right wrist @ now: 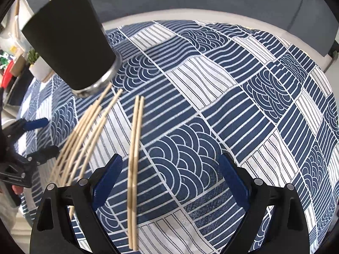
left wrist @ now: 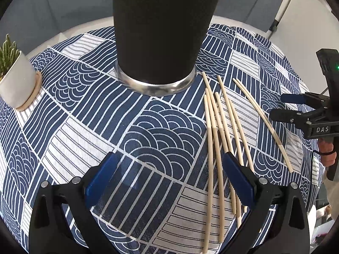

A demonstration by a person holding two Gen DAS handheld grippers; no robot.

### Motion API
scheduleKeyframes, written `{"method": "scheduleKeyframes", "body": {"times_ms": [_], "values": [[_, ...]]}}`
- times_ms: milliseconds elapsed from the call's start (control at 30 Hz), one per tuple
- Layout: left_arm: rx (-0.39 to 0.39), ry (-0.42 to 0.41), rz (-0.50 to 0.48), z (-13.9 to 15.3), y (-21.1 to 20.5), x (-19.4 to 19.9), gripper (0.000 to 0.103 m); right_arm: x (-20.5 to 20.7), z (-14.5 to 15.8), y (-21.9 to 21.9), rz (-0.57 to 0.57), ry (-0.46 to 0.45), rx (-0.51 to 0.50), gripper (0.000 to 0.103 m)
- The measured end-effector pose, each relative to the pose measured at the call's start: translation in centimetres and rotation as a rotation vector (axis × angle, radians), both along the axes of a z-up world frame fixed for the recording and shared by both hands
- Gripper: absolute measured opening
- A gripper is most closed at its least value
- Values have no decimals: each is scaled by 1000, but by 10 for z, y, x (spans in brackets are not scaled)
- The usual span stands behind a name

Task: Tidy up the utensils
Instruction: 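Lower the left tool onto another skewer and close it while the right tool grasps one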

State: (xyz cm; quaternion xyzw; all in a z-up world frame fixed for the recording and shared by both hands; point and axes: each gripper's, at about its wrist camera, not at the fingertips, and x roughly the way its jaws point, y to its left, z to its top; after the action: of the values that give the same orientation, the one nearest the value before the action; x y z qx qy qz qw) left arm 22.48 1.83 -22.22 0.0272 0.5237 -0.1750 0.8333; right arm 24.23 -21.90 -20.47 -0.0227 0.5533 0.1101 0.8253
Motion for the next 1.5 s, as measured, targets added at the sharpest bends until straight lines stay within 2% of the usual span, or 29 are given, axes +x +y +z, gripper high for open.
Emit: {"method": "scheduleKeyframes", "body": {"times_ms": [367, 500, 600, 667, 833, 867, 933, 1000, 1033, 1100, 1133, 1200, 1333, 1400, 1500], "values": [[95, -3, -54, -4, -10, 7, 97, 6, -9, -1, -27, 27, -51, 88], [119, -1, -59, -5, -13, 8, 98, 6, -12, 1, -30, 25, -110, 91], [130, 2, -57, -6, -14, 8, 99, 10, -13, -3, -45, 45, -88, 93], [166, 3, -52, -8, -18, 10, 99, 12, -14, -3, -45, 50, -93, 93], [176, 44, -29, -8, -16, 18, 99, 16, -13, -2, -56, 76, -106, 90], [176, 47, -30, -8, -16, 19, 99, 17, -13, -3, -57, 80, -102, 87], [178, 52, -28, -8, -14, 21, 97, 19, -10, 0, -45, 72, -101, 73], [176, 48, -15, -6, -10, 22, 90, 19, -5, 3, -29, 67, -101, 50], [174, 43, -5, -5, -8, 22, 86, 19, -3, 3, -21, 67, -100, 44], [169, 37, 19, -2, -2, 22, 73, 18, -1, 3, -18, 63, -103, 25], [168, 39, 23, -1, 1, 22, 69, 18, -1, 2, -21, 64, -105, 21], [167, 46, 29, 2, 7, 22, 54, 20, 0, 0, -22, 66, -112, 12], [168, 65, 44, 5, 19, 22, 32, 19, -4, -3, -13, 70, -121, 9], [166, 76, 53, 5, 23, 21, 17, 18, -5, -3, 0, 68, -130, 8], [161, 84, 76, 6, 29, 15, 10, 16, -6, -5, 6, 68, -128, 6]]}}
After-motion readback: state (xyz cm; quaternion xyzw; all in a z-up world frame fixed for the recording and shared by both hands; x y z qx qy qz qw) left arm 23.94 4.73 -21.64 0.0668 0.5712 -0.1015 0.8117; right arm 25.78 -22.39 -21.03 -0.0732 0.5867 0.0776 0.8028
